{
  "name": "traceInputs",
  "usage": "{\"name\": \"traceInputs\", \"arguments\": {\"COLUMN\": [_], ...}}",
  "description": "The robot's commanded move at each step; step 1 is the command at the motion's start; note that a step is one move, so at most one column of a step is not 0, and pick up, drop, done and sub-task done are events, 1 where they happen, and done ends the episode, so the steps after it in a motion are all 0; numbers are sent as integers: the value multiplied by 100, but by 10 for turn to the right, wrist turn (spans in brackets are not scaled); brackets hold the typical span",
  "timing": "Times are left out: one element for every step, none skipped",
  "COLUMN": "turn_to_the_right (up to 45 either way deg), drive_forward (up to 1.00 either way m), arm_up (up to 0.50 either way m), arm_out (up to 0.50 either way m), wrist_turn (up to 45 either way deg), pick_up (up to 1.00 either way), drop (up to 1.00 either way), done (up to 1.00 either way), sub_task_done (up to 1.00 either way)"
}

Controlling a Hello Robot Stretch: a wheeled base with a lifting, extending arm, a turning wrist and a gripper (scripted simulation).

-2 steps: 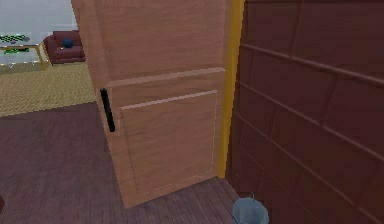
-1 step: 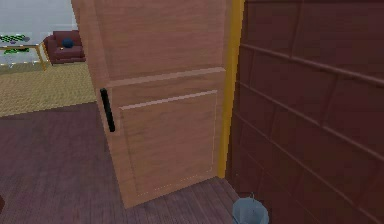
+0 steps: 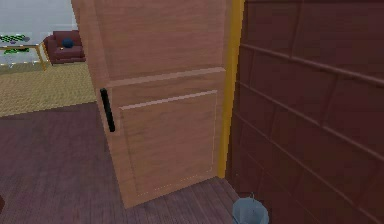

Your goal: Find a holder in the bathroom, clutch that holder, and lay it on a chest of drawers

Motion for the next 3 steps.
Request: {"name": "traceInputs", "arguments": {"turn_to_the_right": [0,0,0], "drive_forward": [0,0,0], "arm_up": [0,0,0], "arm_out": [0,0,0], "wrist_turn": [450,450,450], "pick_up": [0,0,0], "drop": [0,0,0], "done": [0,0,0], "sub_task_done": [0,0,0]}}
